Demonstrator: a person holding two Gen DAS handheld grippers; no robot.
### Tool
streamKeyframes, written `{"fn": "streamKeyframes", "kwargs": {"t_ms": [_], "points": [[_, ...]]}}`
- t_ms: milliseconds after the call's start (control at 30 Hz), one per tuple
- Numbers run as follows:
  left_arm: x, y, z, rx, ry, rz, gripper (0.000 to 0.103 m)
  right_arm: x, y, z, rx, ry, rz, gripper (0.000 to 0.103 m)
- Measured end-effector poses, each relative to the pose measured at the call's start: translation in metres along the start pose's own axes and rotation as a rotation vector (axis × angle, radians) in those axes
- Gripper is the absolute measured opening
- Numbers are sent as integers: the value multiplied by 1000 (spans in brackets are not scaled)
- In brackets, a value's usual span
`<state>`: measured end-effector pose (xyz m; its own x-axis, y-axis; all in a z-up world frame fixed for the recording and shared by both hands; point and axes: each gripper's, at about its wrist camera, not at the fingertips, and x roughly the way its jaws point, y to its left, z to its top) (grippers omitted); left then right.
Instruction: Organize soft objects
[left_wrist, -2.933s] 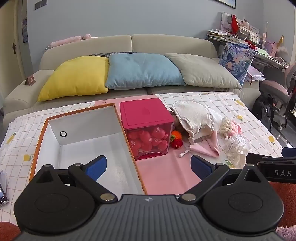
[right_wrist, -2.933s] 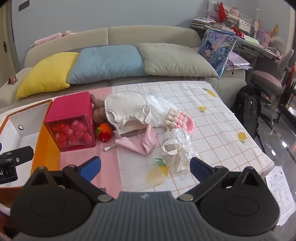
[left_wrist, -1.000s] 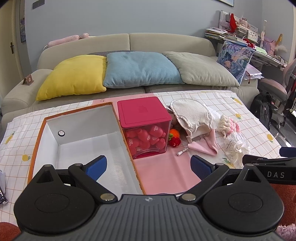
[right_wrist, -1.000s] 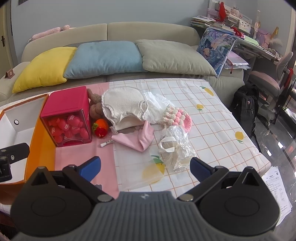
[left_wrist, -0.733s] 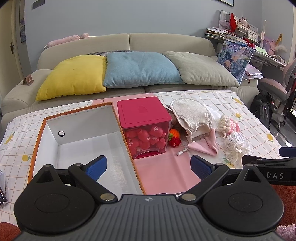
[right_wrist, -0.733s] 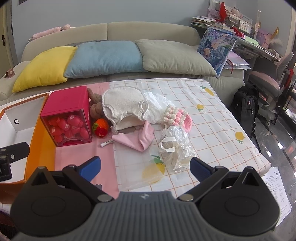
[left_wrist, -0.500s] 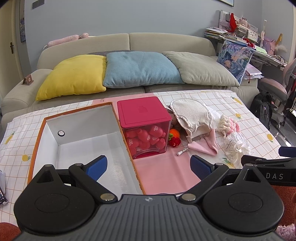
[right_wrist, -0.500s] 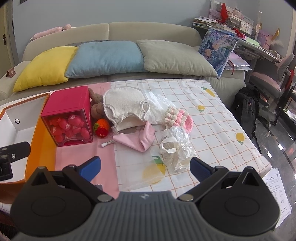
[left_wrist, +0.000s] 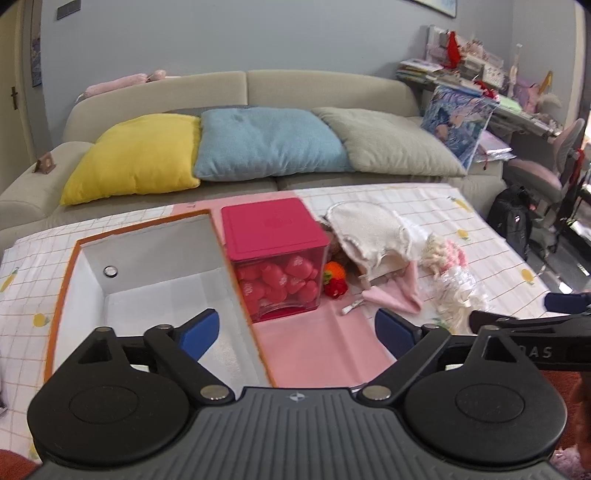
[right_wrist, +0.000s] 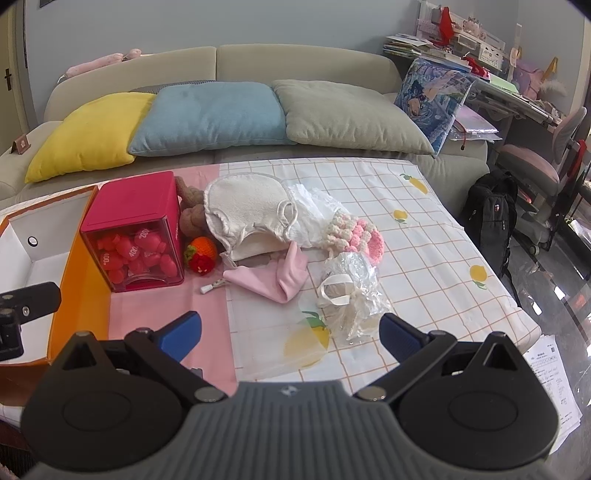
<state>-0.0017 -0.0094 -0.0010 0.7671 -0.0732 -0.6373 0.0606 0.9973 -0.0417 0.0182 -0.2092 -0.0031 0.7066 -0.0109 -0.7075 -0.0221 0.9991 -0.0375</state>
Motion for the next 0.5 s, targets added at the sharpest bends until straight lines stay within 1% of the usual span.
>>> {"fn": "streamKeyframes", "kwargs": {"t_ms": [67, 100, 167, 233, 267, 333, 367, 400, 433, 500], "points": [[0, 0, 3, -6, -6, -42, 95, 2, -5, 0, 9, -14, 33, 100], [2, -1, 5, -2, -3, -60, 89, 4, -7, 1, 14, -13, 41, 100], [6, -5, 9, 12, 9, -91, 88, 9, -12, 3, 7, 1, 36, 100], [13, -9, 13, 26, 28, -141, 80, 12, -16, 5, -9, -7, 26, 98], [16, -11, 15, 26, 40, -165, 78, 14, -19, 6, -15, -16, 26, 96], [27, -17, 19, 31, 71, -212, 67, 20, -25, 7, -23, -9, 27, 84], [33, -21, 21, 40, 83, -229, 65, 24, -29, 8, -19, -1, 29, 81], [39, -26, 23, 52, 97, -247, 62, 29, -34, 9, -12, 8, 33, 76], [45, -31, 25, 60, 106, -268, 61, 33, -38, 10, -7, 15, 34, 71], [59, -40, 29, 49, 130, -302, 61, 44, -47, 12, -4, 26, 21, 69]]}}
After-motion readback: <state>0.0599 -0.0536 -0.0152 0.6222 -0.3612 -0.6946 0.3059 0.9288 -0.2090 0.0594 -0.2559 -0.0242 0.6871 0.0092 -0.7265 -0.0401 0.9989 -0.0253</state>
